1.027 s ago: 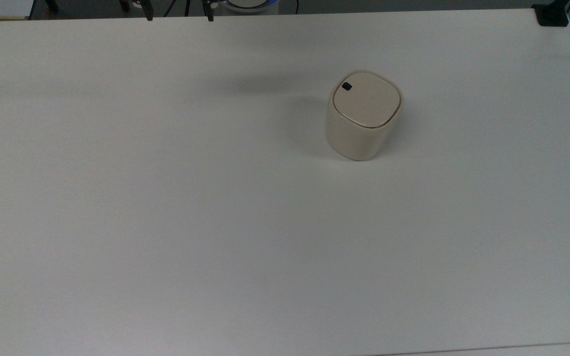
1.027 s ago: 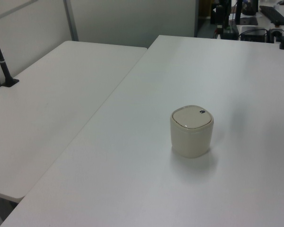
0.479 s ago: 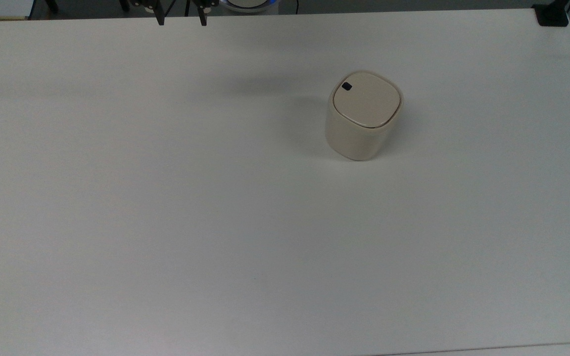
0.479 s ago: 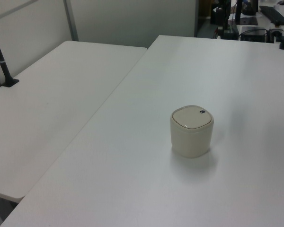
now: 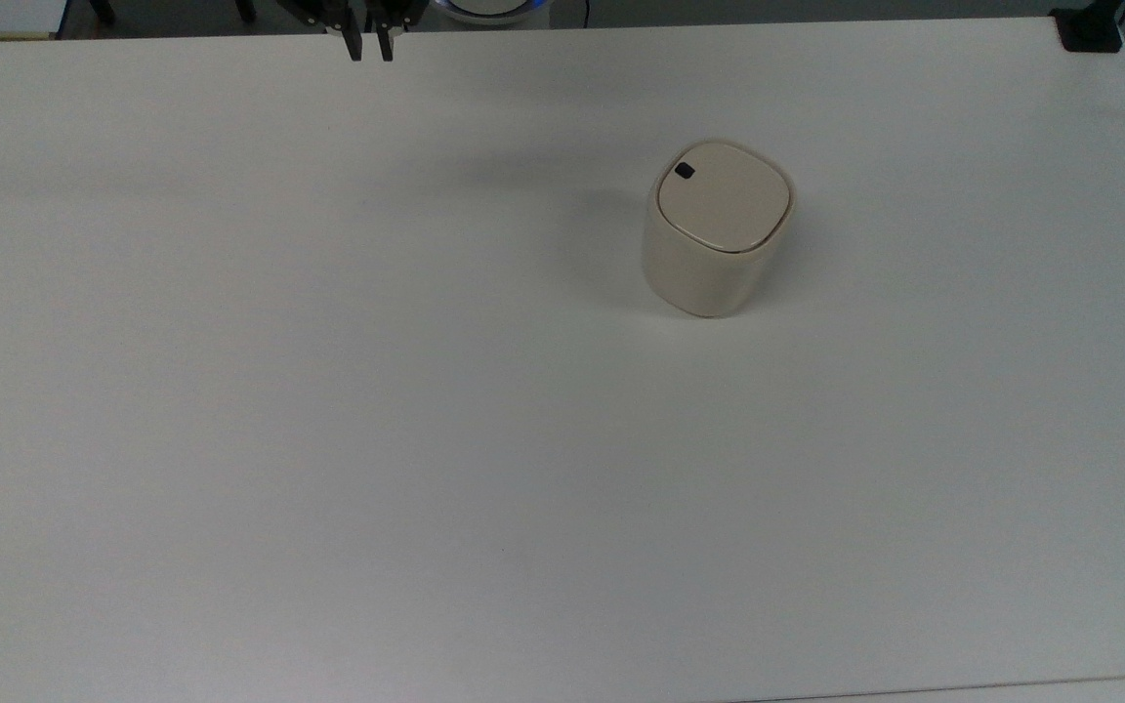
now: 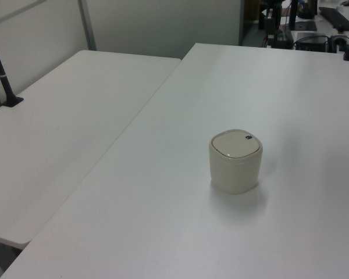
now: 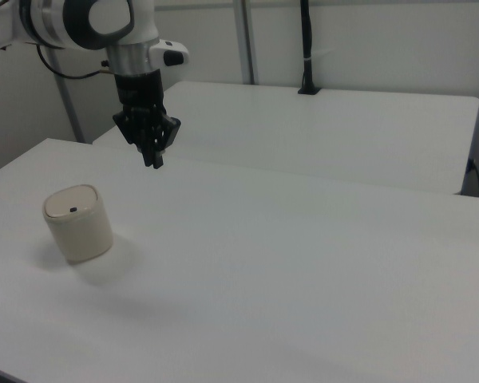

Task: Open the trash bin

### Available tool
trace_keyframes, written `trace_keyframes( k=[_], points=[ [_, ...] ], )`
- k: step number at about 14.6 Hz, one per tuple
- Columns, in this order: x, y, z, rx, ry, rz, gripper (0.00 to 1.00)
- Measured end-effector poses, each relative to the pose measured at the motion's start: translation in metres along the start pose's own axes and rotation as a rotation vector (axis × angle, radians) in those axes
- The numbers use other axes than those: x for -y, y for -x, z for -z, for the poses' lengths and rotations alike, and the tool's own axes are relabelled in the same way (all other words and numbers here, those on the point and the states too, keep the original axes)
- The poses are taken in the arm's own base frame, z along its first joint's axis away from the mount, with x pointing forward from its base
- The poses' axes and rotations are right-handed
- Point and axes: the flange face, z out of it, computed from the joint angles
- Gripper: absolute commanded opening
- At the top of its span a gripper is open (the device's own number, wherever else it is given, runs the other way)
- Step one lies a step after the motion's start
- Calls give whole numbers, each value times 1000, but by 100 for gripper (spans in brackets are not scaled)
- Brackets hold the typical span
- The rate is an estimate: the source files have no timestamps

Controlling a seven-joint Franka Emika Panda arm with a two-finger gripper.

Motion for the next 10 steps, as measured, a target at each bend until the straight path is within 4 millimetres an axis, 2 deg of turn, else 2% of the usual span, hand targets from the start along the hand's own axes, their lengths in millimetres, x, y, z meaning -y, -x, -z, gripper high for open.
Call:
trace_keyframes(
  k=[2, 4, 6, 10],
  points=[
    [9, -2, -2, 5, 1, 33, 7],
    [29, -4, -4, 7, 3, 104, 7],
    [56, -8, -10, 19, 5, 185, 7],
    [120, -21, -39, 55, 12, 354, 7]
  ],
)
